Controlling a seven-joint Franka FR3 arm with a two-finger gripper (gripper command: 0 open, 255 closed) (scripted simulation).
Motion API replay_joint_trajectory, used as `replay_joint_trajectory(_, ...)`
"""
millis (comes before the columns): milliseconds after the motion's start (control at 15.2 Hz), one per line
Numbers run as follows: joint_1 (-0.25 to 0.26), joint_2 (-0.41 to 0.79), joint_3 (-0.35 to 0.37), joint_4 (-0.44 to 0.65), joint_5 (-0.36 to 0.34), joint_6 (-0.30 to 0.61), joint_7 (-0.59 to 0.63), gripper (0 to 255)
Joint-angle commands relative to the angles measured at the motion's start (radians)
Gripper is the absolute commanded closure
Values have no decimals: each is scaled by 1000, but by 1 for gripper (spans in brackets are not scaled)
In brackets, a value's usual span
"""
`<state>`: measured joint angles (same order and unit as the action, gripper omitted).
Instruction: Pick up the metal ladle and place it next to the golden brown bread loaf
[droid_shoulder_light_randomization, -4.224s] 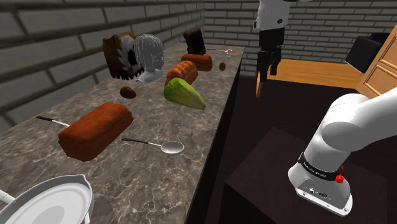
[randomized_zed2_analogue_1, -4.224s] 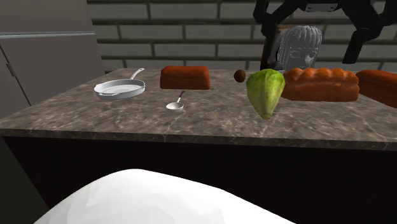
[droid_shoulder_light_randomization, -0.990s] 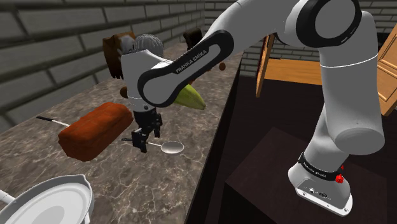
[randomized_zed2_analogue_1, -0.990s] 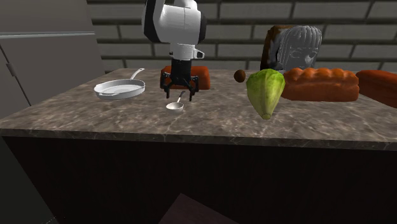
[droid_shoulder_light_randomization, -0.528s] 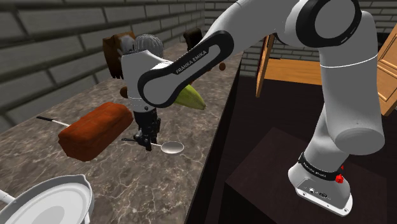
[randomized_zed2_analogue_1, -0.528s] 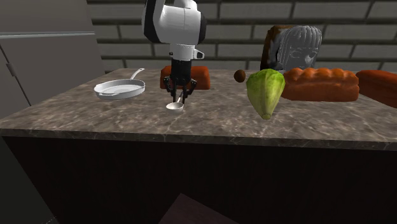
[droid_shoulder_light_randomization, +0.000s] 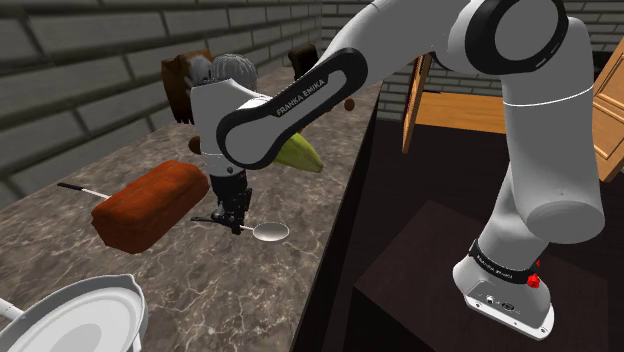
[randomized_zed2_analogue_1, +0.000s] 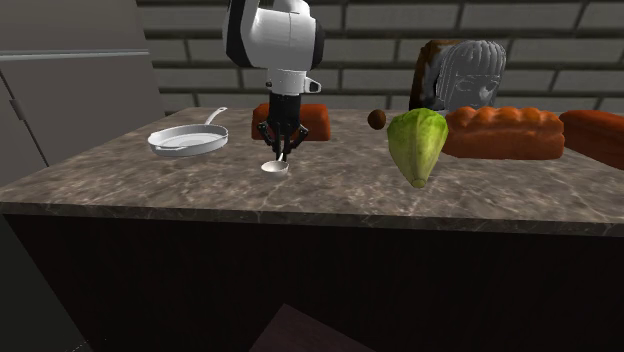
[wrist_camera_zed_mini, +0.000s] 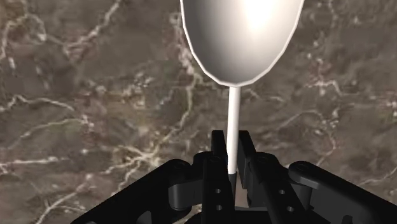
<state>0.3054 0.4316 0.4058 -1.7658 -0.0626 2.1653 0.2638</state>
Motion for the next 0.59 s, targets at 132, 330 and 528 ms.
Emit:
replay_joint_trajectory(132,-3,-19,4,15,8,-33,-2,255)
replay_joint_trajectory(330,-6,-36,8,32,15,-67,-4,255)
replay_joint_trajectory(528,-8,-52,11,52,21,-101,-5,255)
